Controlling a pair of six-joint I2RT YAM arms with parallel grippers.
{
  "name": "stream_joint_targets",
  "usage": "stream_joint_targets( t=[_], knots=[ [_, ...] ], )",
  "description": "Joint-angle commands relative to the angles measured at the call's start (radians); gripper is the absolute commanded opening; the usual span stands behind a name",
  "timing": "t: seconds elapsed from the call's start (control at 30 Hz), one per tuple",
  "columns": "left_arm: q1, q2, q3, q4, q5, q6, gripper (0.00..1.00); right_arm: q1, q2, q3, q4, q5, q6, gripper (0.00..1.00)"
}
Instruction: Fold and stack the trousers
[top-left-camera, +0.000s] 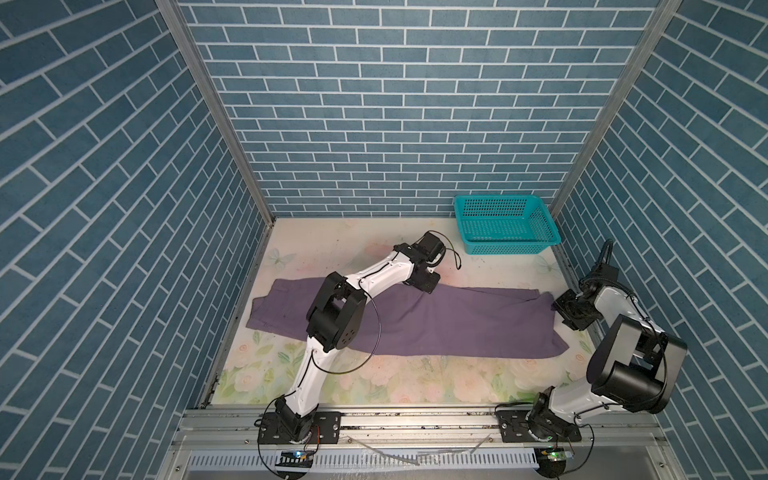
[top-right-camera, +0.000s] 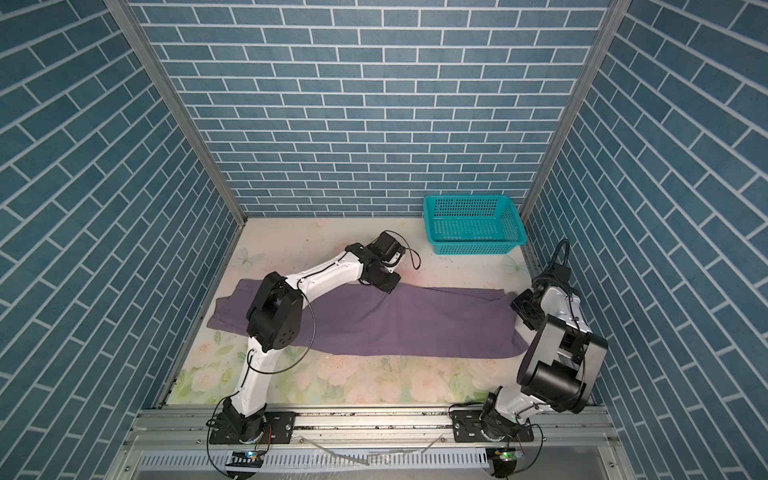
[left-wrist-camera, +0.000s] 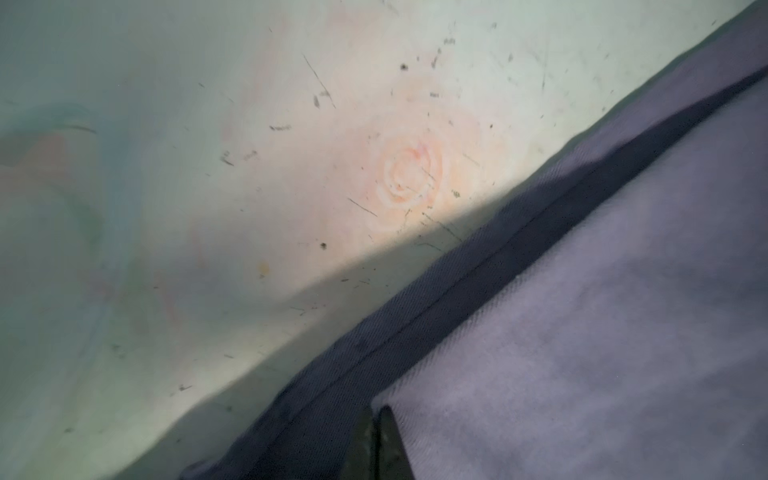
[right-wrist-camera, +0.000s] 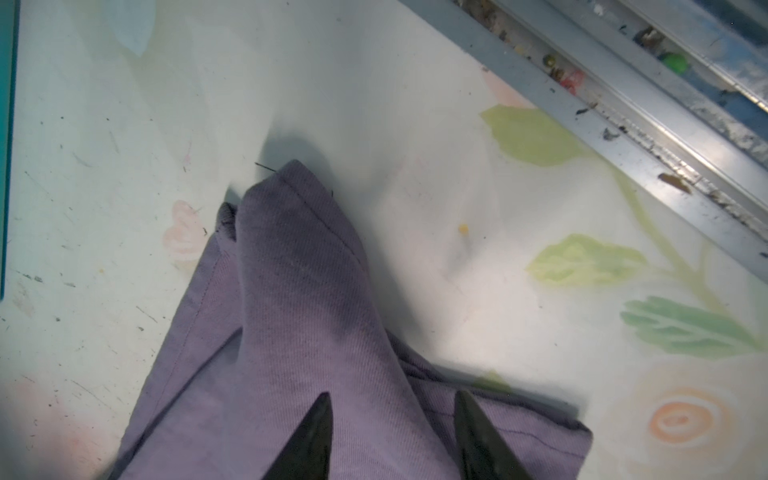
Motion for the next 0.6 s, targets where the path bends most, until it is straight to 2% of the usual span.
stream_joint_targets(
  t=[0.0,0.13,0.17,0.23,0.27,0.37,0.57],
  knots=[
    [0.019,-0.055,-0.024,0.024,-0.051,-0.014,0.00,0.003,-0.019,0.027,-0.031,0.032,-0.010,0.48],
    [0.047,-0.032,-0.024,0.041,-0.007,-0.039,0.01,0.004,-0.016,0.011,-0.030,0.030,-0.004,0.48],
    [0.054,-0.017,-0.018,0.039,0.008,-0.044,0.12,0.004,-0.017,0.008,-0.030,0.029,-0.003,0.48],
    [0.062,0.008,-0.009,0.036,0.027,-0.052,0.45,0.004,-0.018,0.013,-0.033,0.030,-0.002,0.48],
    [0.065,0.020,-0.002,0.030,0.031,-0.059,0.51,0.003,-0.019,0.019,-0.037,0.033,-0.002,0.49],
    [0.076,0.027,-0.006,0.025,0.023,-0.078,0.43,0.003,-0.027,0.032,-0.043,0.027,0.004,0.50],
    [0.115,-0.044,-0.046,0.014,-0.035,-0.106,0.46,0.005,-0.007,0.048,-0.045,0.014,-0.003,0.53]
  ],
)
